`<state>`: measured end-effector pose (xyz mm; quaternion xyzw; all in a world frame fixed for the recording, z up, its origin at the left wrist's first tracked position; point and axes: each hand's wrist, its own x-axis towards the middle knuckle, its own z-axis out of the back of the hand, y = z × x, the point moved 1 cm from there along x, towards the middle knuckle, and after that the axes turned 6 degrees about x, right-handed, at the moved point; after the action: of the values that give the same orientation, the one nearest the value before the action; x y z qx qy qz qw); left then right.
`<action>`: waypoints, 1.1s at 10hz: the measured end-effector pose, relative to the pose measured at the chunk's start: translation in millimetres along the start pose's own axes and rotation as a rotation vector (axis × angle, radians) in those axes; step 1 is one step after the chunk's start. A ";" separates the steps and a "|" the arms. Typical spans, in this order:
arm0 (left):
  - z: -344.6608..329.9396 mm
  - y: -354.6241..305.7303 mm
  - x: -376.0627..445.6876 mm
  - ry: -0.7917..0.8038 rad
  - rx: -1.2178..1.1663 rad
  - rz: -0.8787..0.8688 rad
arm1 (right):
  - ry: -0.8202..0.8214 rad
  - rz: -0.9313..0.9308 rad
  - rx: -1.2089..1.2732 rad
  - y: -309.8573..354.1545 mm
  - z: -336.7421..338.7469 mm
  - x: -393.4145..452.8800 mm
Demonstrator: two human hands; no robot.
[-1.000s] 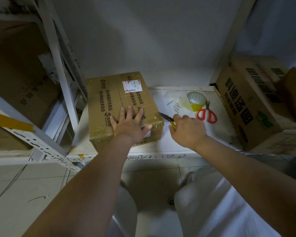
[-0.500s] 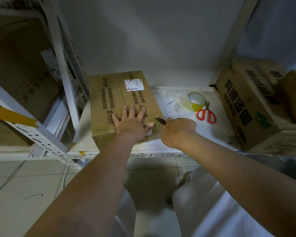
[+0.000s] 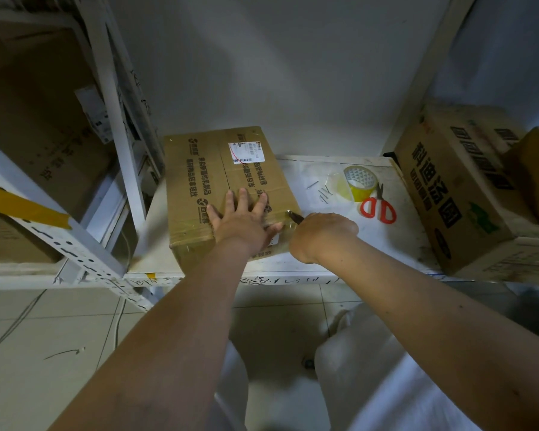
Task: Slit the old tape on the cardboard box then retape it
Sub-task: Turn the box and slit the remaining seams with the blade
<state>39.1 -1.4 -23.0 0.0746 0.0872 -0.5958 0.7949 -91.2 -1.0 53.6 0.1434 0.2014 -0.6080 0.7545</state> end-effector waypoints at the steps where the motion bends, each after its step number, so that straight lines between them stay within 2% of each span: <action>1: 0.3 0.0 0.0 -0.005 0.000 0.001 | 0.022 -0.007 0.024 1.9 2.0 0.1; 4: 0.4 -0.2 -0.4 -0.014 -0.008 0.001 | 0.006 -0.026 0.052 2.7 3.8 5.4; 8: 0.2 -0.9 -0.1 -0.007 0.011 0.001 | 0.058 0.021 -0.092 14.7 -2.5 17.0; 10: -0.1 -0.4 -0.7 0.001 0.004 -0.006 | -0.038 0.108 -0.198 13.9 -14.3 19.0; 11: 0.2 0.1 -0.4 0.002 0.007 -0.007 | -0.134 0.106 -0.066 1.8 -21.9 16.2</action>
<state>39.0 -1.1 -22.7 0.0776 0.0862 -0.5989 0.7924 -89.3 -4.4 26.6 0.0879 0.1626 -0.5683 0.8018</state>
